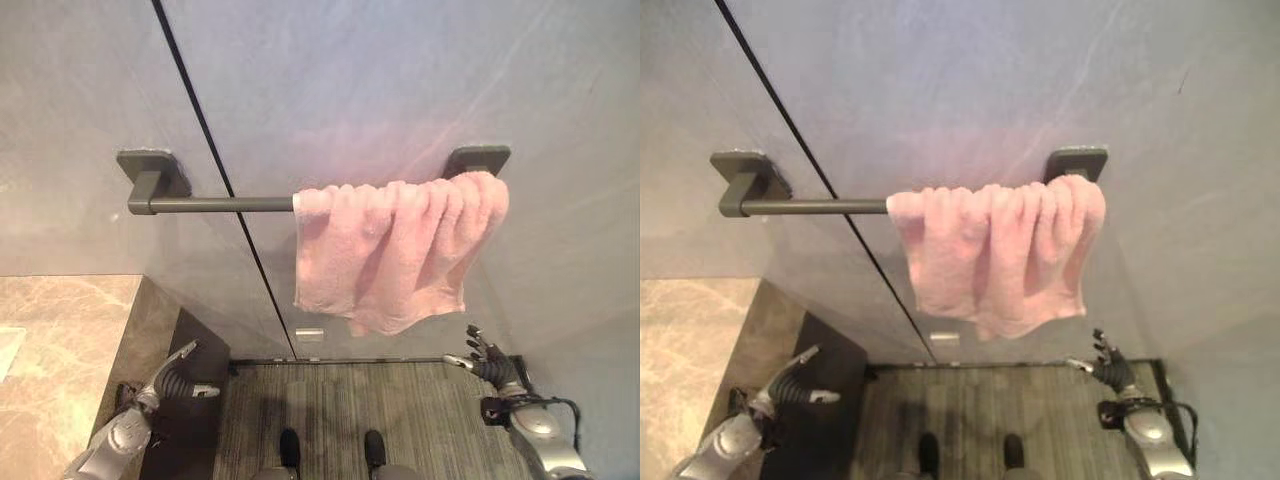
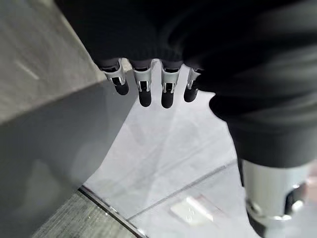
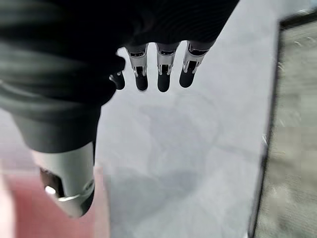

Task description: Put brush and paste in cup on sink, flatten towel.

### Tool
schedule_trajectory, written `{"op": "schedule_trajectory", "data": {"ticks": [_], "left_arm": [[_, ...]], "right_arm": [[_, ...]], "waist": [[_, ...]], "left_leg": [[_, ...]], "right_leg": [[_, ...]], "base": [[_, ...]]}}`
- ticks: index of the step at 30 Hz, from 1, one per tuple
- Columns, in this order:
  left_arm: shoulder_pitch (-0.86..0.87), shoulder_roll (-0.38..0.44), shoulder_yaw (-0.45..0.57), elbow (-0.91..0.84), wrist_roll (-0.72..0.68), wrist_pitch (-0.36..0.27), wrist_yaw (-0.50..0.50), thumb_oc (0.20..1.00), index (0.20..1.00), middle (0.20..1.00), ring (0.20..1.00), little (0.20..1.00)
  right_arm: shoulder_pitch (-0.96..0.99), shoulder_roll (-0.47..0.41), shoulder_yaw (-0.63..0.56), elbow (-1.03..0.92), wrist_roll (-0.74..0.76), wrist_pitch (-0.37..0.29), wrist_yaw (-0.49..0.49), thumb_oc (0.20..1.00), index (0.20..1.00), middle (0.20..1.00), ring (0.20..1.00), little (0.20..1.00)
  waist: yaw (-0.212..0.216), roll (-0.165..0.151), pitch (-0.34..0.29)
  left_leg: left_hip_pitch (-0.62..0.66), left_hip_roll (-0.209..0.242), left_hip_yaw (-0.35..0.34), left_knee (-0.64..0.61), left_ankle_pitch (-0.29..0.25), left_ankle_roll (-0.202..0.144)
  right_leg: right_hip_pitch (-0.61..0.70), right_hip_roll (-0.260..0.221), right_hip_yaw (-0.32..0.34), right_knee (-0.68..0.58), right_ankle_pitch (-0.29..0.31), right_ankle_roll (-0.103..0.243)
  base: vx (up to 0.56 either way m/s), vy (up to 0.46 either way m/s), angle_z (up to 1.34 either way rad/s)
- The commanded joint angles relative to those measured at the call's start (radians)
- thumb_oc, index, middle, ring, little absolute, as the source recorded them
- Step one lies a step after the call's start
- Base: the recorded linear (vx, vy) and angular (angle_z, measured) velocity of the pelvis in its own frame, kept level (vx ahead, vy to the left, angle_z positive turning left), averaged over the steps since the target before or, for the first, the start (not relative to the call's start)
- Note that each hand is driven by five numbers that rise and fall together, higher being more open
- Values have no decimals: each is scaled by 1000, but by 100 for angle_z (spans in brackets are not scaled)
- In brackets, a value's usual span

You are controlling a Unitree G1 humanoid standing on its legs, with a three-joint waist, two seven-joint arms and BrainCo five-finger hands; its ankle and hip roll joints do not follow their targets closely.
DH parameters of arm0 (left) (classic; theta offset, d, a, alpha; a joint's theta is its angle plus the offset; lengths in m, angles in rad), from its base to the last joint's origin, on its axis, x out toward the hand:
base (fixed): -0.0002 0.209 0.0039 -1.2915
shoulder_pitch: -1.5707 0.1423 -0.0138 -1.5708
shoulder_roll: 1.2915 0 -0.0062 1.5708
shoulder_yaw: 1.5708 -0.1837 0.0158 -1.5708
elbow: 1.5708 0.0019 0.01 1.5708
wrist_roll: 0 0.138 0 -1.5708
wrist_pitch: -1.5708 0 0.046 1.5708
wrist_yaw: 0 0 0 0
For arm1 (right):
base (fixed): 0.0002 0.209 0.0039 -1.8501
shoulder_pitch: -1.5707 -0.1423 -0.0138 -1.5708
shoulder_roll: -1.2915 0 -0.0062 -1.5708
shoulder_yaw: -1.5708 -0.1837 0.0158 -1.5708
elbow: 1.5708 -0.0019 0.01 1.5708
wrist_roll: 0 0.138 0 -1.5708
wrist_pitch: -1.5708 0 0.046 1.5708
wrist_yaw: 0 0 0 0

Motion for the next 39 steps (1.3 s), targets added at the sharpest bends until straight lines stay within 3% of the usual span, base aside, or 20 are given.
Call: {"op": "schedule_trajectory", "data": {"ticks": [1, 5, 6, 12, 16, 18, 21, 28, 33, 34, 35, 36, 39], "left_arm": [[16, 120, 82, -118, -167, -72, -73, 1000, 1000, 1000, 1000, 1000], [41, 236, 121, -301, -355, -81, -192, 1000, 1000, 1000, 1000, 1000], [46, 270, 146, -366, -462, -80, -240, 1000, 1000, 1000, 1000, 1000], [-12, 277, 145, -407, -624, -71, -286, 1000, 1000, 1000, 1000, 1000], [-171, 253, 39, -405, -654, -65, -274, 1000, 1000, 1000, 1000, 1000], [-208, 250, 7, -398, -643, -67, -269, 1000, 1000, 1000, 1000, 1000], [-331, 187, -105, -363, -594, -65, -246, 1000, 1000, 1000, 1000, 1000], [-444, 66, -208, -282, -529, -49, -213, 1000, 1000, 1000, 1000, 1000], [-560, -70, -316, -217, -516, -25, -196, 1000, 1000, 1000, 1000, 1000], [-577, -94, -340, -201, -523, -15, -198, 1000, 1000, 1000, 1000, 1000], [-578, -94, -341, -199, -523, -16, -199, 865, 865, 865, 865, 865], [-584, -100, -346, -194, -520, -14, -198, 200, 200, 200, 200, 200], [-618, -110, -388, -198, -529, -13, -217, 200, 200, 200, 200, 200]], "right_arm": [[8, -102, -37, -50, 117, -82, 92, 1000, 1000, 1000, 1000, 1000], [34, -191, -59, -93, 262, -70, 196, 1000, 1000, 1000, 1000, 1000], [35, -235, -57, -120, 332, -63, 237, 1000, 1000, 1000, 1000, 1000], [-59, -301, 14, -128, 387, -51, 262, 1000, 1000, 1000, 1000, 1000], [-228, -333, 178, -144, 366, -43, 262, 1000, 1000, 1000, 1000, 1000], [-256, -330, 204, -141, 359, -43, 258, 1000, 1000, 1000, 1000, 1000], [-364, -294, 303, -136, 315, -42, 235, 1000, 1000, 1000, 1000, 1000], [-463, -207, 362, -104, 274, -31, 189, 1000, 1000, 1000, 1000, 1000], [-525, -126, 378, -90, 289, -15, 162, 1000, 1000, 1000, 1000, 1000], [-538, -112, 387, -79, 287, -7, 160, 539, 539, 539, 539, 539], [-539, -112, 387, -79, 287, -7, 160, 307, 307, 307, 307, 307], [-542, -107, 392, -75, 287, -4, 158, 200, 200, 200, 200, 200], [-547, -69, 404, -52, 327, 9, 166, 200, 200, 200, 200, 200]], "waist": [[14, -47, -60], [7, -45, -69], [7, -46, -74], [17, -45, -89], [24, -52, -93], [25, -52, -93], [22, -59, -96], [15, -64, -92], [-6, -63, -90], [-11, -63, -90], [-10, -63, -90], [-12, -63, -90], [-22, -61, -97]], "left_leg": [[-19, 89, -7, 20, -6, -74], [-21, 101, -19, 11, 6, -86], [-18, 103, -21, 11, 6, -89], [-10, 104, -14, 11, 4, -94], [-1, 104, -10, 11, 1, -94], [0, 105, -10, 11, 0, -93], [3, 102, -4, 11, -5, -91], [1, 104, 9, 11, -11, -88], [3, 104, 25, 11, -17, -83], [5, 104, 28, 11, -18, -82], [5, 104, 28, 11, -19, -82], [6, 103, 29, 11, -19, -82], [17, 104, 37, 11, -25, -79]], "right_leg": [[-32, -82, 5, 12, 24, 84], [-25, -74, -17, 9, 15, 80], [-21, -73, -24, 9, 12, 80], [-18, -79, -29, 9, 16, 84], [-14, -80, -21, 9, 20, 82], [-13, -80, -20, 9, 20, 82], [-16, -80, -16, 9, 22, 81], [-29, -79, 1, 9, 26, 80], [-41, -79, 20, 9, 30, 80], [-42, -78, 24, 9, 31, 79], [-41, -78, 24, 9, 31, 79], [-41, -77, 26, 9, 31, 79], [-39, -78, 36, 9, 32, 79]], "base": [[7, -49, 11], [2, -68, 15], [0, -52, 16], [1, -8, 3], [0, 0, 0], [0, 0, 0], [0, 0, 0], [14, 11, -7], [14, 16, -8], [10, 13, -3], [10, 10, -9], [5, 9, -18], [24, 20, -10]]}}
